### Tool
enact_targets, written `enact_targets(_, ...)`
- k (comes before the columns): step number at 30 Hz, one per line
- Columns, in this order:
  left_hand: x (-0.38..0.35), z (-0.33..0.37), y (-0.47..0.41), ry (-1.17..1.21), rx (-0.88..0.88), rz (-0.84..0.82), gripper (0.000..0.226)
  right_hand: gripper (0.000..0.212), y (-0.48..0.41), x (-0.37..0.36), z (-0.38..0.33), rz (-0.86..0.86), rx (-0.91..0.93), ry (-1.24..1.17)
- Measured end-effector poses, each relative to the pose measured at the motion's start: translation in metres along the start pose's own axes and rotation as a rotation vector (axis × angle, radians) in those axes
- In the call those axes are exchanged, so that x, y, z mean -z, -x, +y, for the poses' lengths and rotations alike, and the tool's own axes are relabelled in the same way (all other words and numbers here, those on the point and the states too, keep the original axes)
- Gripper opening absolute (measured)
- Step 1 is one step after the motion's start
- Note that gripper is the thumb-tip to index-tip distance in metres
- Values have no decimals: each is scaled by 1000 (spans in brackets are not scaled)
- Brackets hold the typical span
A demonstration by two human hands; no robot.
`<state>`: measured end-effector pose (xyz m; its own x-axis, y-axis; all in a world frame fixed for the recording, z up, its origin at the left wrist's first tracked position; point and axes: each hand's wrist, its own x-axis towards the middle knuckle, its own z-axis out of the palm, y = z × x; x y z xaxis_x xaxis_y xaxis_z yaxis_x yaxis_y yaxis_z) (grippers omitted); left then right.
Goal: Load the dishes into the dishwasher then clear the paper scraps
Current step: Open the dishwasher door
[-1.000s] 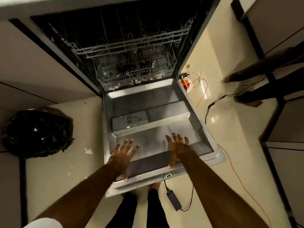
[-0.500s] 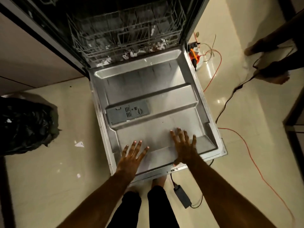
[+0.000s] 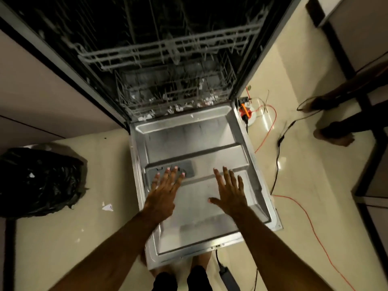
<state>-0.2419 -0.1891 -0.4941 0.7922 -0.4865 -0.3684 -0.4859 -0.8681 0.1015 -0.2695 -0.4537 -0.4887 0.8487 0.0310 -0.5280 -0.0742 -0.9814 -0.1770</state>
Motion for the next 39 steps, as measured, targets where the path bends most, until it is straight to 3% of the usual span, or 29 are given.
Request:
enact_targets(3,77,-38,-46,11,73,222,108,109,-47,84,-32,182,26,-42)
enact_targets(8,218,-105,-100,-98,154,590,90,76,-119,245,-96,785,256,-133)
enact_targets(11,263,-128,-117,-117,227,653,88,58,-144,304,-118,954,304,-96)
enact_targets(15,272,-140,-119,15,314,501,91,47,-159,314,-121,790,271,-14)
enact_targets(19,274,-107,-106,72,341,485,86,32,-145,308,-120,848,176,-118)
enact_targets(27,248,-48,-26,121,386,295,97,39,-52,266,-105,586,87,-121)
enact_targets(39,278,8,68,207,294,-169,72,17,65,256,-83,245,-21,-24)
